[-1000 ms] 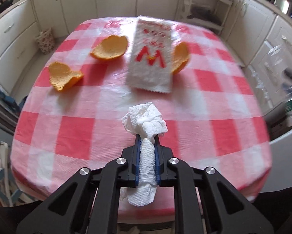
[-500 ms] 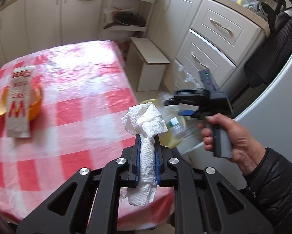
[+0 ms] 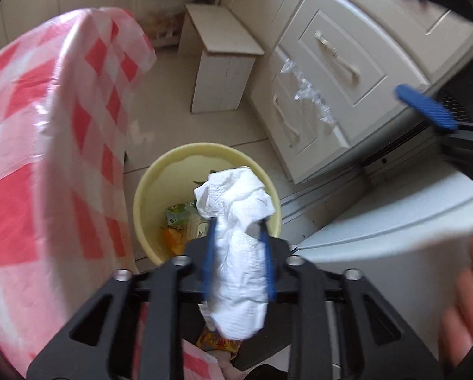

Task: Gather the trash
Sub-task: 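Carry the bottle and tissue to the yellow basin and open both tools, then move both open tools back over the table toward the orange peels, then grasp an orange peel with the left tool while the right tool grasps the white M carton, then carry the carton and peel to the yellow basin and open both tools over it, then move both open tools back over the table, then close the left tool on one orange peel while the right tool grasps another peel, then carry both orange peels to the yellow basin and open both tools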

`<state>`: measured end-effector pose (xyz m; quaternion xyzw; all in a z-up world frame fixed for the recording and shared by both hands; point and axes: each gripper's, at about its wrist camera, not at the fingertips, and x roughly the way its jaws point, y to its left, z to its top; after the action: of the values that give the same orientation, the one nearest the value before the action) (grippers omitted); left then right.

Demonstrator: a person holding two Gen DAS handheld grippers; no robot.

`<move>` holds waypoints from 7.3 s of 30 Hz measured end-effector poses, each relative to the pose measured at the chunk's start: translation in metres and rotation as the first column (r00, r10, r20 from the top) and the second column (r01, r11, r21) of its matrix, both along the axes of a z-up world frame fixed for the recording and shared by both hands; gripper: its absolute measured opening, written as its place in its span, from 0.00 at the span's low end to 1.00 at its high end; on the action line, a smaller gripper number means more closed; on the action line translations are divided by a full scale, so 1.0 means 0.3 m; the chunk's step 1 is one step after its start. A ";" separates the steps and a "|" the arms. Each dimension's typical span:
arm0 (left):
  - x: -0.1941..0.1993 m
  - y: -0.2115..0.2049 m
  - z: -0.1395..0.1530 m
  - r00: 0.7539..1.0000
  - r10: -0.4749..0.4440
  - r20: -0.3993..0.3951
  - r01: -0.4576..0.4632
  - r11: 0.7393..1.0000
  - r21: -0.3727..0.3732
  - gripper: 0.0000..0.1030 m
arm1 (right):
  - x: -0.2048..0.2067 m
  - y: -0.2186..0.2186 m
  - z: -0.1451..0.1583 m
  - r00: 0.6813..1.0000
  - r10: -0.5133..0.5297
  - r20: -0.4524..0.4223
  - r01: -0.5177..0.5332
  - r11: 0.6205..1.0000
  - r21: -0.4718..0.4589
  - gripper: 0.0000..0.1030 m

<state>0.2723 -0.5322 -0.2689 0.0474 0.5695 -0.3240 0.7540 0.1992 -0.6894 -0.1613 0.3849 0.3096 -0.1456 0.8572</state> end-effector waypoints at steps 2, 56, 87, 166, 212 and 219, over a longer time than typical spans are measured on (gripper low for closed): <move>0.021 -0.012 -0.009 1.000 0.020 -0.002 -0.020 1.000 0.015 0.45 | 0.013 0.016 0.009 1.000 0.017 -0.001 -0.017 1.000 -0.021 0.83; 0.420 1.647 0.278 0.921 0.379 0.096 -0.371 0.925 -0.084 0.05 | 0.542 1.148 0.025 0.561 0.789 0.253 -0.828 0.536 0.163 0.06; 0.201 1.530 0.311 0.953 0.268 0.137 -0.255 0.961 -0.108 0.05 | 0.382 1.163 -0.249 0.671 0.732 0.119 -0.703 0.577 0.417 0.06; 0.507 1.503 0.196 0.785 0.615 0.075 -0.617 0.787 0.005 0.63 | 0.424 1.116 -0.154 0.752 0.636 -0.175 -0.629 0.771 0.100 0.71; 0.196 1.266 0.473 0.799 0.222 0.559 -0.305 0.951 0.057 0.06 | 0.242 1.105 -0.024 0.677 0.702 -0.220 -0.735 0.657 -0.169 0.11; 0.185 1.214 0.508 0.817 0.220 0.533 -0.251 0.968 -0.014 0.06 | 0.199 0.950 0.044 0.753 0.627 -0.199 -0.658 0.718 -0.226 0.11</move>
<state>0.3277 -0.1679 -0.1166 0.0855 0.3496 -0.1863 0.9142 0.2588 -0.4043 -0.1483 0.1185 0.4459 0.0980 0.8818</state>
